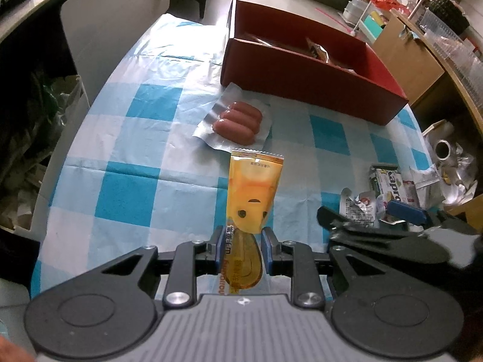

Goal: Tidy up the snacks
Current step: 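Lift the orange snack with left while right lifts the silver foil pouch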

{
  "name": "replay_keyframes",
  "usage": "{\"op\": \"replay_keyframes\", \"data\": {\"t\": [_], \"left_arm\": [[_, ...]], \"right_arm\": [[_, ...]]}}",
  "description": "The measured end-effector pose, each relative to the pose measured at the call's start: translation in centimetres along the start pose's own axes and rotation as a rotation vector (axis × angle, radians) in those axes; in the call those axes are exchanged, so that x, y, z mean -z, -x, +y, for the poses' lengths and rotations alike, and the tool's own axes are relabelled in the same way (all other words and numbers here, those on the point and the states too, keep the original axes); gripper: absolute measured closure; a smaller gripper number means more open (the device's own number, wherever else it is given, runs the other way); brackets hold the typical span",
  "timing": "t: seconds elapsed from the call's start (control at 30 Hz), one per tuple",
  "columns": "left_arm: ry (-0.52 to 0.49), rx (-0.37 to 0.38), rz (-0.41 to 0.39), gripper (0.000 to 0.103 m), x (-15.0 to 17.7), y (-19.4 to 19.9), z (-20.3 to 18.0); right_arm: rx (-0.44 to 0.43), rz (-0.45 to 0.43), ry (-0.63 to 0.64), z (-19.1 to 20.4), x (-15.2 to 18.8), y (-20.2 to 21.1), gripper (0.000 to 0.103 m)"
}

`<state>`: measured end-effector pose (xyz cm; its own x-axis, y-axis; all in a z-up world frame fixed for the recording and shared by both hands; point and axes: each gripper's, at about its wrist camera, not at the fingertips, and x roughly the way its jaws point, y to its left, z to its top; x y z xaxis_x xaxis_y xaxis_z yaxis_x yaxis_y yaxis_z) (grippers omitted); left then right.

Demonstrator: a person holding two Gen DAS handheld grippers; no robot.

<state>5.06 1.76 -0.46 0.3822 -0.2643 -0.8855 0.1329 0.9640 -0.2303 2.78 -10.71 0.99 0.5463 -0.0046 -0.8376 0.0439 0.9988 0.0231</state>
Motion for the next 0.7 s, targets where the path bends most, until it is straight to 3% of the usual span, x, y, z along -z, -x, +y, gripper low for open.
{"op": "replay_keyframes", "data": {"t": [0.17,0.2,0.23,0.3,0.33,0.43,0.63,0.67,0.7], "left_arm": [[0.007,0.017,-0.002,0.082,-0.3,0.3,0.4],[0.008,0.021,0.001,0.082,-0.3,0.3,0.5],[0.008,0.024,0.004,0.082,-0.4,0.3,0.6],[0.015,0.036,0.008,0.081,-0.5,0.4,0.6],[0.016,0.045,0.005,0.081,-0.6,0.5,0.6],[0.014,0.059,-0.01,0.081,-0.9,1.0,0.4],[0.017,0.07,-0.031,0.081,-1.3,1.6,0.3],[0.017,0.07,-0.035,0.081,-1.3,1.6,0.3],[0.016,0.07,-0.041,0.081,-1.4,1.7,0.2]], "right_arm": [[0.066,0.02,0.078,0.9,0.0,-0.5,0.0],[0.068,0.027,0.073,0.8,0.0,-0.3,0.005],[0.083,0.031,0.074,0.7,-0.1,0.0,0.01],[0.136,0.037,0.112,0.7,-0.2,0.5,0.042],[0.134,0.041,0.109,0.4,-0.3,0.9,0.051],[0.068,0.071,0.04,-0.9,-0.4,1.5,0.055],[0.032,0.0,0.008,-0.5,0.0,3.3,0.057],[0.003,-0.013,-0.016,-0.7,-0.2,3.6,0.095],[-0.019,-0.021,-0.046,-1.0,-0.3,3.9,0.097]]}}
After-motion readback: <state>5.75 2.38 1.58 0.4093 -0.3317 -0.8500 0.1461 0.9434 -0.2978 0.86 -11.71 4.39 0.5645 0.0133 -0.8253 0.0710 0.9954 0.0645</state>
